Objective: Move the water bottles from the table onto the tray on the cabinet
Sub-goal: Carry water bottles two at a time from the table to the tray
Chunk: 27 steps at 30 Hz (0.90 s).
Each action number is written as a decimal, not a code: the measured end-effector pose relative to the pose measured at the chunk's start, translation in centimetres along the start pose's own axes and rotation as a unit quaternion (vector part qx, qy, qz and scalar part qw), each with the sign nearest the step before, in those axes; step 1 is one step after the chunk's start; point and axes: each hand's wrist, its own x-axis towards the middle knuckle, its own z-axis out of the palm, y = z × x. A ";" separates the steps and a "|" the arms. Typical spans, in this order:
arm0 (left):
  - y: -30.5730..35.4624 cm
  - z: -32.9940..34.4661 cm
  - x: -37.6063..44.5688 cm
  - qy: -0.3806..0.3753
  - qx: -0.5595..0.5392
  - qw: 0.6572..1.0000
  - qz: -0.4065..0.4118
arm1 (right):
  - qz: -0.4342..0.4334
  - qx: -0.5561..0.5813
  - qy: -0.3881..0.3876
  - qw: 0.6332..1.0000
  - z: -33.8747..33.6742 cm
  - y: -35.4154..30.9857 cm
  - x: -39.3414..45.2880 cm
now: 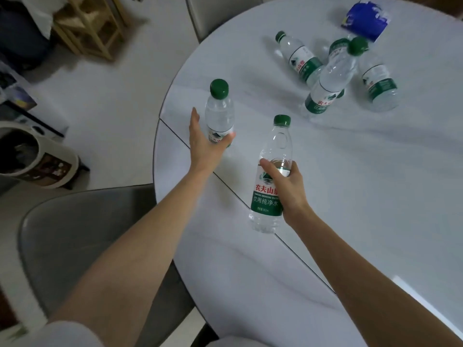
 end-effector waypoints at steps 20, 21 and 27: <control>8.0 4.7 -13.0 -0.241 -0.126 0.961 -0.043 | -0.064 0.042 0.136 0.988 -11.5 -2.3 -9.2; 8.9 5.7 -14.5 -0.270 -0.120 0.954 -0.041 | -0.069 0.050 0.152 0.985 -13.2 -2.0 -10.5; 12.8 12.9 -26.5 -0.424 -0.075 0.902 -0.002 | -0.092 0.125 0.268 0.951 -24.4 1.9 -19.6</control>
